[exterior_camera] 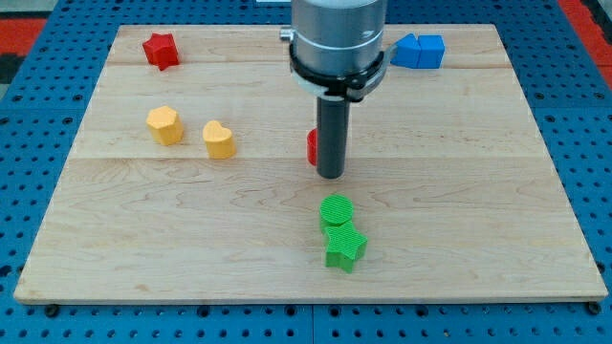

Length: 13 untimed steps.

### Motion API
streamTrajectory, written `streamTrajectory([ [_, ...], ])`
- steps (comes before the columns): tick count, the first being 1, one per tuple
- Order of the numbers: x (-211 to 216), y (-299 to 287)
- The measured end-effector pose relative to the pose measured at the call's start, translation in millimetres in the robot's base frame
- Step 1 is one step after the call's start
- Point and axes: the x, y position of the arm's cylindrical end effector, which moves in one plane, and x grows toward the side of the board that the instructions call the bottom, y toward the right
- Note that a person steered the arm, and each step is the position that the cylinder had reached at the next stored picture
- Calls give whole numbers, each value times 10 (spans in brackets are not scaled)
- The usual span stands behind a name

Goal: Move red circle into red star

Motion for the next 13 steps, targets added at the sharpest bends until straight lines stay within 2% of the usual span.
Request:
streamTrajectory([
  [2,-627,-102],
  [7,-2033,-1394],
  [8,-2023,-1149],
  [9,-1941,-1157],
  [10,-1695,-1187],
  [11,-1891,-1791],
  [12,-1930,-2151],
  [13,-1930,-1695],
])
